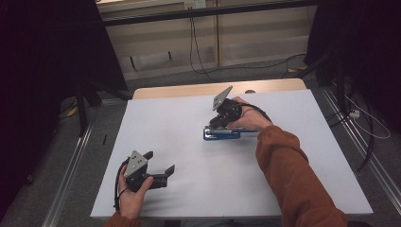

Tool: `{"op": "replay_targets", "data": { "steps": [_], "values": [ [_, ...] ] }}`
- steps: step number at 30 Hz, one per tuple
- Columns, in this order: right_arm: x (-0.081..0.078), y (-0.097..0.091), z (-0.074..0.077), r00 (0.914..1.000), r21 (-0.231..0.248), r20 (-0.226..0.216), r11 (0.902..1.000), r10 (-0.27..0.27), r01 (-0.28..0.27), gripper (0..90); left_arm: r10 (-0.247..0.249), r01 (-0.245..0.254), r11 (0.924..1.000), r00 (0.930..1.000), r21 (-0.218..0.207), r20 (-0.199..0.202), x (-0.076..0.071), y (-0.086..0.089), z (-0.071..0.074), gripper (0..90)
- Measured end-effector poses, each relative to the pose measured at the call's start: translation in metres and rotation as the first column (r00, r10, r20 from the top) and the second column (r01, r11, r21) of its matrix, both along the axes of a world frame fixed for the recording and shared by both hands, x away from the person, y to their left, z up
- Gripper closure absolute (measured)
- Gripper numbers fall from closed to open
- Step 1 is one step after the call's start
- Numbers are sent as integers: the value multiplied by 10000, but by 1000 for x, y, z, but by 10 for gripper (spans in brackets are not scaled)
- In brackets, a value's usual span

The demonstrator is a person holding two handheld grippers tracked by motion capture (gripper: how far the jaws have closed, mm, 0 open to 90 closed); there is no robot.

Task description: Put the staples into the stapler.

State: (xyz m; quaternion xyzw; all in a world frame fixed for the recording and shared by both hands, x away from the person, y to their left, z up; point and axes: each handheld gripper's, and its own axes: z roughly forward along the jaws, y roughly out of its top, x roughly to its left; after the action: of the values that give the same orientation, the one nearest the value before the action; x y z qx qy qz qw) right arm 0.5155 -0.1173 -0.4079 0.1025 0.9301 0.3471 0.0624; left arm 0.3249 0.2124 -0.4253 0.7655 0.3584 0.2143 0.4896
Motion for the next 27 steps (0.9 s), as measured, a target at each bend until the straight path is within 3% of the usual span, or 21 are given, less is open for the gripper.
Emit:
{"op": "replay_targets", "data": {
  "steps": [27],
  "values": [
    [1,4,-8,9997,-321,-17,9992,251,-252,790,-36,36,10000,10000,-40,9,0,0,0,43]
  ]
}}
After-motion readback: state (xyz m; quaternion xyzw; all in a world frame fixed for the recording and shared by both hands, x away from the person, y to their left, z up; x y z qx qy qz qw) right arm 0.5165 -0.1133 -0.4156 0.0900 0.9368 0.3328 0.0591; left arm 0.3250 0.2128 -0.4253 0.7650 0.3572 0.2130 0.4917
